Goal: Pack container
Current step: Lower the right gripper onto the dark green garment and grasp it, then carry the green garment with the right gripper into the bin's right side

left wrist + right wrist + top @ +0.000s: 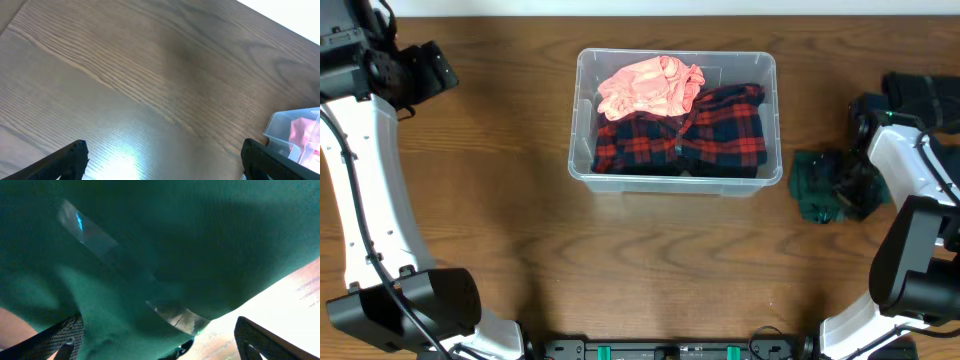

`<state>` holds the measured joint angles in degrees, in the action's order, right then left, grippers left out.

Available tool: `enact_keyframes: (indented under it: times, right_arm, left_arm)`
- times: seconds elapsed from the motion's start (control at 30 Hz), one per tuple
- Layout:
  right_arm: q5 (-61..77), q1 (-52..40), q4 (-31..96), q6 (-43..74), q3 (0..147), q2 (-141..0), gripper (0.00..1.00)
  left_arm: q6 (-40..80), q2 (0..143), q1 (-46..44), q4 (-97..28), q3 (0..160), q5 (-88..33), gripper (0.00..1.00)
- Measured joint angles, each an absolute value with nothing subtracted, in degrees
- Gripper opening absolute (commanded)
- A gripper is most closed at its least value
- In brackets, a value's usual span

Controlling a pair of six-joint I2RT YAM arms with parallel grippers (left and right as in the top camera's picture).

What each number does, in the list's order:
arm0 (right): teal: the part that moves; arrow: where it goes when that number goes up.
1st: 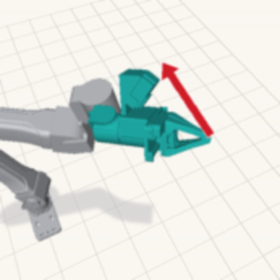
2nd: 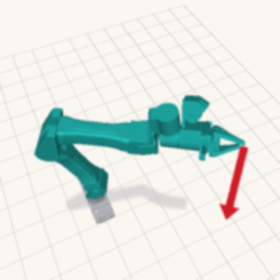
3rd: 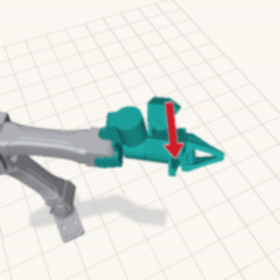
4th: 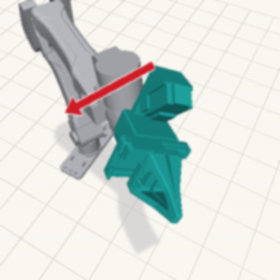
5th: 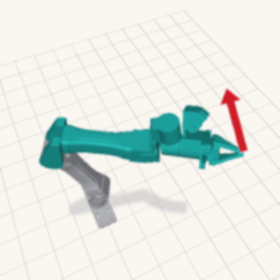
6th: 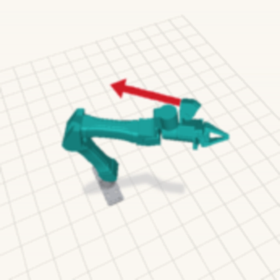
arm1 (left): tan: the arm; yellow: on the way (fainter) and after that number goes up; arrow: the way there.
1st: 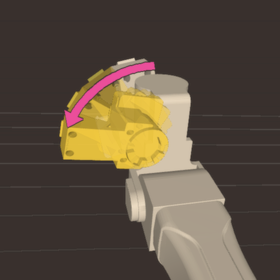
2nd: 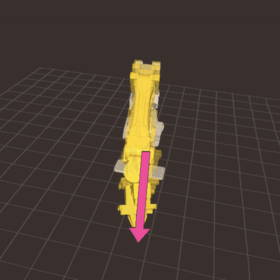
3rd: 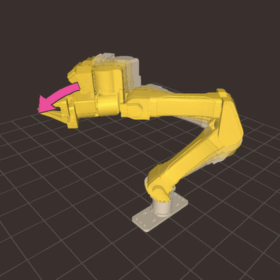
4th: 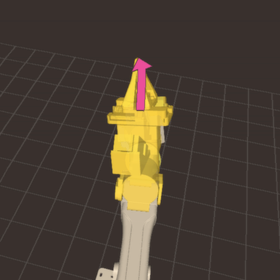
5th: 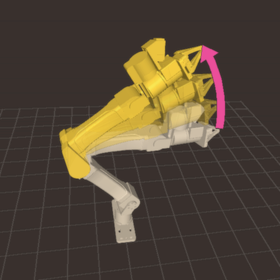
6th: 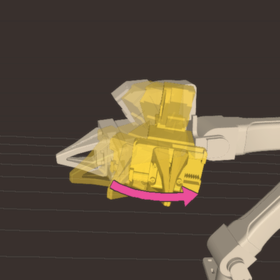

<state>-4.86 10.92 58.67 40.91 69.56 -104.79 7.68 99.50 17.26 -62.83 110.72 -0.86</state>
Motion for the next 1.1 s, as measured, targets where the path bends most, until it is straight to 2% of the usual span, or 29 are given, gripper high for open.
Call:
enact_keyframes:
  times: [0.3, 0.47, 0.5, 0.57, 0.63, 0.7, 0.77, 0.8, 1.1]
  right_arm:
    - [-4.1, 11.0, 57.5, 41.0, 65.5, -104.6, 0.95]
    - [-2.5, 11.1, 50.9, 41.0, 60.9, -102.6, 0.88]
    - [-2.2, 11.1, 49.1, 41.0, 59.8, -102.0, 0.83]
    - [-1.4, 11.1, 45.9, 40.8, 57.9, -101.0, 0.65]
    - [0.1, 11.1, 42.1, 40.2, 56.1, -100.1, 0.40]
    - [0.9, 11.1, 39.8, 39.9, 55.2, -99.6, 0.30]
    - [1.6, 11.1, 37.6, 38.6, 54.5, -99.2, 0.07]
    - [1.7, 11.1, 37.0, 38.2, 54.3, -99.1, 0.01]
    - [0.6, 11.1, 35.0, 32.8, 54.5, -99.0, 0.01]
  left_arm:
    - [7.7, 99.5, 17.3, -62.8, 110.7, -0.9, 0.98]
    - [7.7, 99.5, 17.3, -62.8, 110.7, -0.9, 0.98]
    - [7.7, 99.5, 17.3, -62.8, 110.7, -0.9, 0.98]
    - [7.7, 99.5, 17.3, -62.8, 110.7, -0.9, 0.98]
    - [7.7, 99.5, 17.3, -62.8, 110.7, -0.9, 0.98]
    - [7.7, 99.5, 17.3, -62.8, 110.7, -0.9, 0.98]
    - [7.7, 99.5, 17.3, -62.8, 110.7, -0.9, 0.98]
    - [7.7, 99.5, 17.3, -62.8, 110.7, -0.9, 0.98]
    - [7.7, 99.5, 17.3, -62.8, 110.7, -0.9, 0.98]
